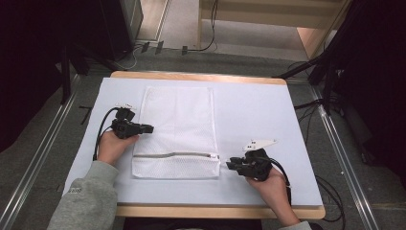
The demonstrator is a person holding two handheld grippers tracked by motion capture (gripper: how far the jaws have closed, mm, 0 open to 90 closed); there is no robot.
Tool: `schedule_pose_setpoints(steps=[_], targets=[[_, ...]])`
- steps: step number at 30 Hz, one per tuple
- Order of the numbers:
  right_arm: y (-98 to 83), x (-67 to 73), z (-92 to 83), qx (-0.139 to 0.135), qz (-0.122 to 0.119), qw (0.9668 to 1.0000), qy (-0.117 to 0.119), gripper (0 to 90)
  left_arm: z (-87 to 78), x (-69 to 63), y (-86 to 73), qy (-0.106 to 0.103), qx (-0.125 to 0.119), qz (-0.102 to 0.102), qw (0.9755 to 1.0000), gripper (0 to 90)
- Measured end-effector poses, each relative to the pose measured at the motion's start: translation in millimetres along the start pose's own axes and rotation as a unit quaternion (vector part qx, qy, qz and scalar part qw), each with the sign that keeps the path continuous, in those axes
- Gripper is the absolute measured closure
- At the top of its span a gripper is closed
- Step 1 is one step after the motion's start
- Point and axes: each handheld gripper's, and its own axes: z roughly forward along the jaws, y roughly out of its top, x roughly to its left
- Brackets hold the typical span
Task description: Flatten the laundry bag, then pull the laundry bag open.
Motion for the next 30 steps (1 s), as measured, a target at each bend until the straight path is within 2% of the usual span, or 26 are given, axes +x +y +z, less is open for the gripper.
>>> schedule_pose_setpoints(steps=[4, 7, 11, 16, 21, 30], targets=[[4.5, -0.7, -2.9, -0.020, 0.002, 0.9998, 0.007, 66.0, -5.3, -14.3, 0.1, -0.003, 0.001, 0.025, 0.9997, 66.7], [9.0, -1.9, -5.6, -0.039, 0.004, 0.9992, 0.005, 65.9, -6.1, -22.9, -0.5, -0.005, 0.002, 0.037, 0.9993, 61.0], [12.9, -3.5, -4.5, -0.043, 0.006, 0.9991, 0.002, 68.8, -5.1, -33.1, -0.8, -0.010, 0.007, 0.049, 0.9987, 56.9], [19.3, -4.7, -1.3, -0.048, 0.004, 0.9988, -0.002, 68.1, -2.5, -44.1, -0.6, -0.018, 0.005, 0.059, 0.9981, 49.6], [25.4, -6.7, 2.8, -0.053, 0.006, 0.9986, 0.000, 71.6, 1.3, -57.7, -1.1, -0.025, 0.009, 0.076, 0.9968, 47.1], [32.6, -10.3, 16.0, -0.041, 0.016, 0.9990, 0.008, 80.9, 7.7, -79.6, -2.9, -0.036, 0.012, 0.102, 0.9941, 46.9]])
